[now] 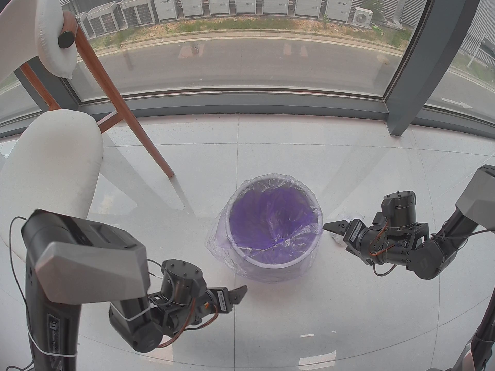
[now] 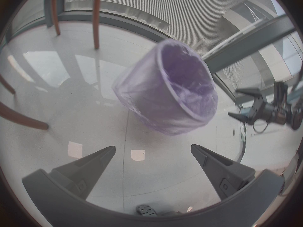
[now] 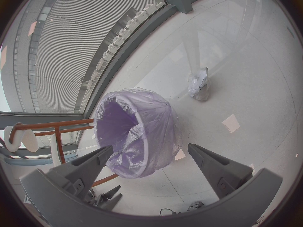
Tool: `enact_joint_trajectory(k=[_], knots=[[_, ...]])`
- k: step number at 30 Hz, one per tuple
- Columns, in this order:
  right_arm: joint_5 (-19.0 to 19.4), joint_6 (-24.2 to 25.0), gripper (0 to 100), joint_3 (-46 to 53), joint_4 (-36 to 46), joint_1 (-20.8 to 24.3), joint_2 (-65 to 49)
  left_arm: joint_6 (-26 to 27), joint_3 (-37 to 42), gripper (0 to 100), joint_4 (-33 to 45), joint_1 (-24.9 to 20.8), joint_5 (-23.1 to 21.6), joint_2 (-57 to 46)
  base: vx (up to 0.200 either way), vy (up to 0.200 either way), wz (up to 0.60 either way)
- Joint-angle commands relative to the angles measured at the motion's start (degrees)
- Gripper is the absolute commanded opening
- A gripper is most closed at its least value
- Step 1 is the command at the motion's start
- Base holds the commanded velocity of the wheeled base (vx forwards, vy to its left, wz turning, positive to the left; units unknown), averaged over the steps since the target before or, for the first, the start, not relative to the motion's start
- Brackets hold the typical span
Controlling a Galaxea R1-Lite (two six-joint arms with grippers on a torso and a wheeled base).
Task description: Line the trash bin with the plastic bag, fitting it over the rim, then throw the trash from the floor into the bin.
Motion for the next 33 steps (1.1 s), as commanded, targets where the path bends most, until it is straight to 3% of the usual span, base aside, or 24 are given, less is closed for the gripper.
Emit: enact_joint_trajectory(k=[1,8,12,17,33], knots=[[-2.09,0.53,100,-1.45,-1.21,0.4,2.59,6.19,-6.21,100,-0.95,-4.24,1.73,9.75,0.0,0.0,0.0],[-3.5,0.44,100,-1.01,-3.94,0.31,1.63,8.38,-16.23,100,4.59,-2.66,2.25,12.03,0.0,0.0,0.0],[-3.58,0.35,100,-1.27,-3.94,0.4,1.28,15.15,-22.82,100,14.35,-0.02,4.1,12.12,0.0,0.0,0.0],[-3.67,0.35,100,-0.92,-4.03,0.31,0.92,20.78,-28.98,100,15.49,1.12,4.54,15.02,0.0,0.0,0.0],[-3.67,0.18,100,-1.45,-4.03,0.49,0.31,21.3,-38.73,100,22.52,1.12,5.33,17.66,0.0,0.0,0.0]])
